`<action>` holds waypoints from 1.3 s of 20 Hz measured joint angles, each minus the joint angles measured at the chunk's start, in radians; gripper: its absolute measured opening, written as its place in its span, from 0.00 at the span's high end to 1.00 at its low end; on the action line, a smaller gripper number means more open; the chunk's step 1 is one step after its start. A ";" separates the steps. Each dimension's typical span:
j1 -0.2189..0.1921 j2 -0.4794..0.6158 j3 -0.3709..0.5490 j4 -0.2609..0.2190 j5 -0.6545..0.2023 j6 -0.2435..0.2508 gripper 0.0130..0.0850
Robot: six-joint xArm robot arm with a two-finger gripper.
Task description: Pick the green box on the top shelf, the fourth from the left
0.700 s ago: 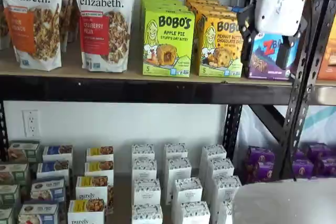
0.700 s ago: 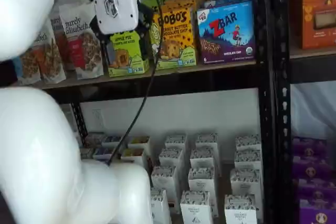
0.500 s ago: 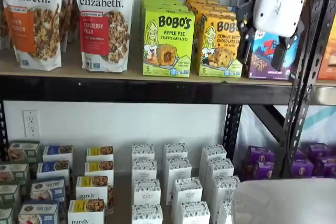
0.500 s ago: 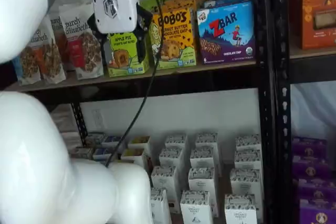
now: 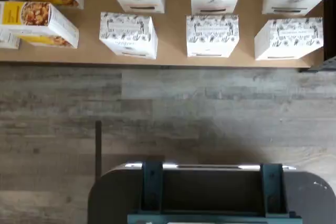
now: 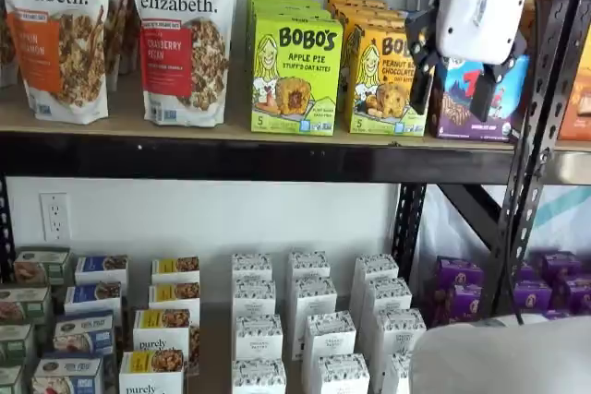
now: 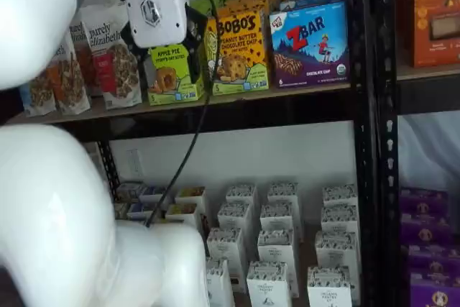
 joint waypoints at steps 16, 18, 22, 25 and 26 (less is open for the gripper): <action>0.209 0.058 0.065 -0.083 -0.229 0.186 0.00; 0.228 0.080 0.066 -0.097 -0.262 0.204 0.00; 0.250 0.125 0.048 -0.112 -0.319 0.228 0.00; 0.268 0.162 0.022 -0.128 -0.352 0.245 0.00; 0.270 0.172 0.015 -0.129 -0.369 0.248 0.00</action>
